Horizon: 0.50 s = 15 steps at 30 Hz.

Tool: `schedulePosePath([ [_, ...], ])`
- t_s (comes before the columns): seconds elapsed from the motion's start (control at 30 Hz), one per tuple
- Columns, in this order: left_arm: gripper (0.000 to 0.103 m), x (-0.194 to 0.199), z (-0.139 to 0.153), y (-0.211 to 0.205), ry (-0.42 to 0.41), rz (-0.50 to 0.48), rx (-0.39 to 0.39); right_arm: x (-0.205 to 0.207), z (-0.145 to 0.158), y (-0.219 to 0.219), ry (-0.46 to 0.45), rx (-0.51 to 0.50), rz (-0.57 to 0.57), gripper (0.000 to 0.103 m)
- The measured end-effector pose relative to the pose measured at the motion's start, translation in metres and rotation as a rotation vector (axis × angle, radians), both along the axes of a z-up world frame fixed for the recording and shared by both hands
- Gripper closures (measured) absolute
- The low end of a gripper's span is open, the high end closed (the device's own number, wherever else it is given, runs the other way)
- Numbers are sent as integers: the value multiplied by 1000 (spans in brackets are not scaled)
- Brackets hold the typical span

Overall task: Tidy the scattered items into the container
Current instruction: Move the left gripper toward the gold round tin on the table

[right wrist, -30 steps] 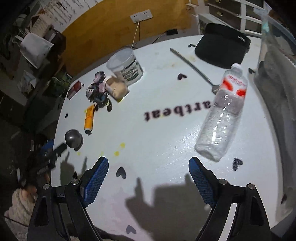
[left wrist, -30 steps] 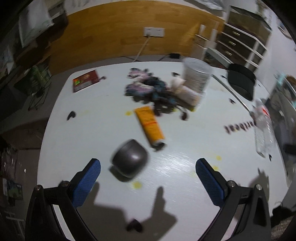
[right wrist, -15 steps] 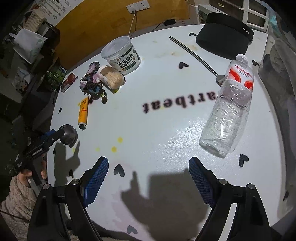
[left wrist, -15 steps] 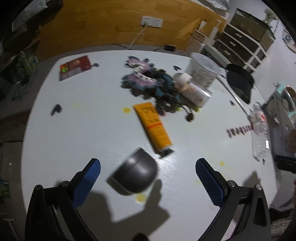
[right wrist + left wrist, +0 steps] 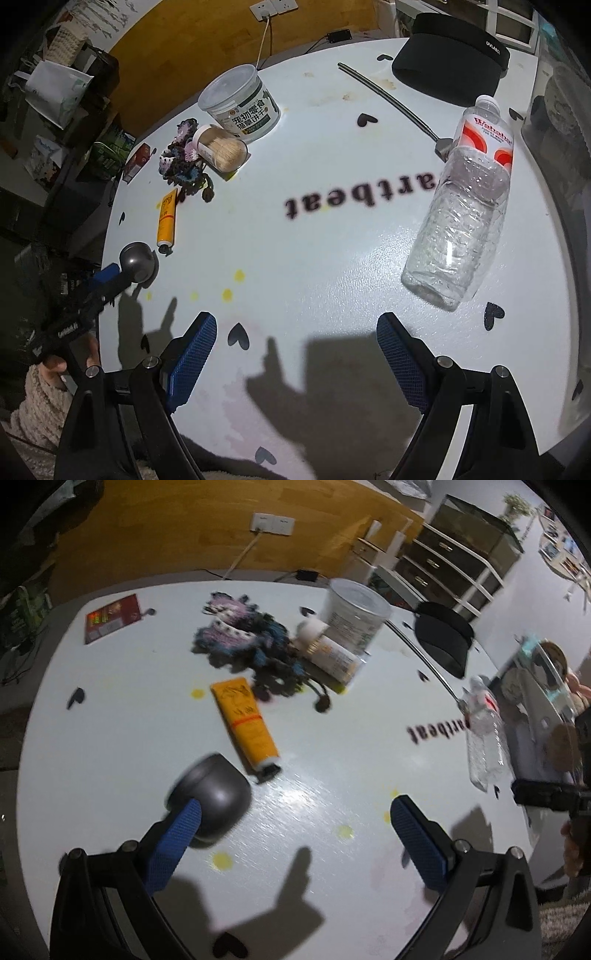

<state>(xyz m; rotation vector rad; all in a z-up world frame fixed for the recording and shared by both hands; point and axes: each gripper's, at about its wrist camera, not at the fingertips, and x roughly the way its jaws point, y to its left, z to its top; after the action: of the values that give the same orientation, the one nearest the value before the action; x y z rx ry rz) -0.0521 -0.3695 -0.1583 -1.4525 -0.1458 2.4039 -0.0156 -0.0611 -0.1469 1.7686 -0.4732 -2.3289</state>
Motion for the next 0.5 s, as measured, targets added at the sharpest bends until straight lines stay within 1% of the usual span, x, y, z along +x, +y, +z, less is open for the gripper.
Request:
schedulePosePath([
  [0.13, 0, -7, 12, -20, 31, 39, 9, 1, 0, 3, 3, -3, -10, 14],
  [0.2, 0, -14, 15, -30, 31, 41, 29, 1, -1, 6, -1, -7, -18, 14],
  [0.3, 0, -31, 8, -38, -48, 0, 101, 0, -6, 8, -19, -20, -33, 14],
  [0.43, 0, -38, -4, -34, -111, -54, 129, 0, -7, 7, -21, -19, -31, 14],
  [0.5, 0, -35, -3, -29, -115, -81, 133, 1, -5, 6, -15, -15, -31, 14],
])
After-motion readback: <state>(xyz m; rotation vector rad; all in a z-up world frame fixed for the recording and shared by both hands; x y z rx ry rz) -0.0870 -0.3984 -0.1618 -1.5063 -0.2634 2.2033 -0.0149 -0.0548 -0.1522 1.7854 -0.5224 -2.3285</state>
